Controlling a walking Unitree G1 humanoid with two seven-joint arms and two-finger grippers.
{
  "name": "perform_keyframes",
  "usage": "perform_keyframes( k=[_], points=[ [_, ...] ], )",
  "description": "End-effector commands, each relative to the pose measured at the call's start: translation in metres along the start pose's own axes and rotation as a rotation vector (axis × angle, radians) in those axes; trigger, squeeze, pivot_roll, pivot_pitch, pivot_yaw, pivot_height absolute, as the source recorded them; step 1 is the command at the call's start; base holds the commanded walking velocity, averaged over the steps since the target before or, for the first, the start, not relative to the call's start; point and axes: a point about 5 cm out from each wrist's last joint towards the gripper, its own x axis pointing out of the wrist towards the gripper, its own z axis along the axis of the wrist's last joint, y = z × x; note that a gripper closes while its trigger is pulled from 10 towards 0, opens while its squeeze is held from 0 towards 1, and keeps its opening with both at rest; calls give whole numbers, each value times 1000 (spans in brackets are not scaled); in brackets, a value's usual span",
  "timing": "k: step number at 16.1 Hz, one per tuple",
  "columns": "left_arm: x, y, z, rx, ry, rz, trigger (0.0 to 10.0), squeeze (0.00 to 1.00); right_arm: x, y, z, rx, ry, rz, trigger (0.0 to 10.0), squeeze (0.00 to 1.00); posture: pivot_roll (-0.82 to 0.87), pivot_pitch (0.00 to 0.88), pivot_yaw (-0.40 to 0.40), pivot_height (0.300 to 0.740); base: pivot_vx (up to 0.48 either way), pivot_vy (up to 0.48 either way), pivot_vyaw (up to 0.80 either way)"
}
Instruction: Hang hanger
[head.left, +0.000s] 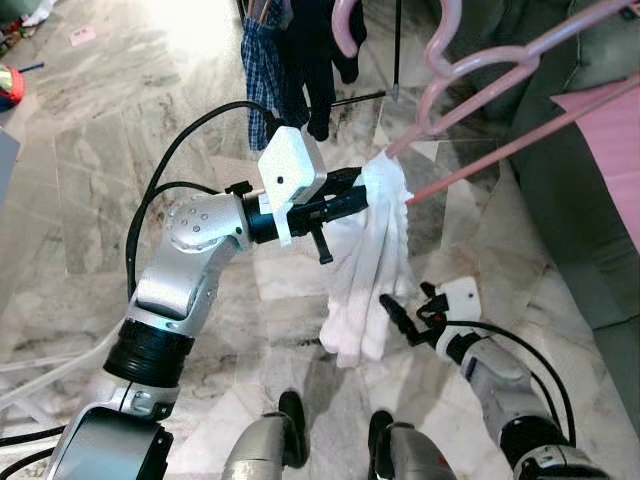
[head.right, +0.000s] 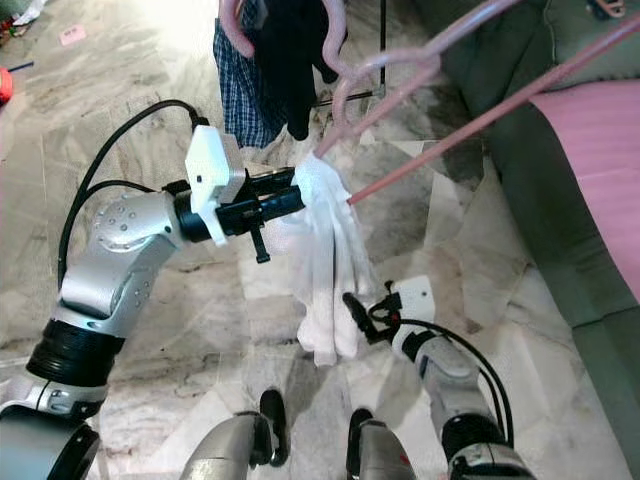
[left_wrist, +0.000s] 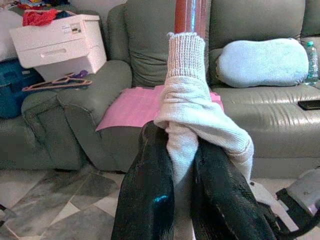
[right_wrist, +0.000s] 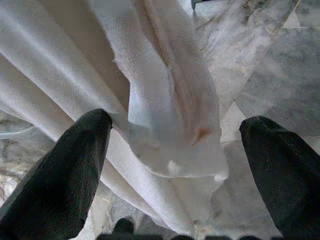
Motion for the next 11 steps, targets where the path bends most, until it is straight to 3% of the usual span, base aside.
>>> perform_keyframes(
  k=[1,8,9,10,11],
  points=[
    [-3,-1,11,27,-37,-8,0,0,-4,0,-12,35,39,-19,0,835,72,340,89,740,0,0,0],
    [-4,1,14,27,-39,-6,0,0,0,3,-13,72,34,-38,0,839,86,340,94,740,0,0,0],
    [-5,2,15,27,-37,-5,0,0,1,4,-12,71,30,-35,3843,698,87,339,95,740,0,0,0],
    [-4,2,14,28,-35,-4,0,0,2,4,-11,66,28,-38,10000,0,87,338,97,740,0,0,0],
    [-4,3,13,29,-29,1,1608,0,3,5,-9,71,15,-33,10000,0,88,337,97,740,0,0,0]
  ],
)
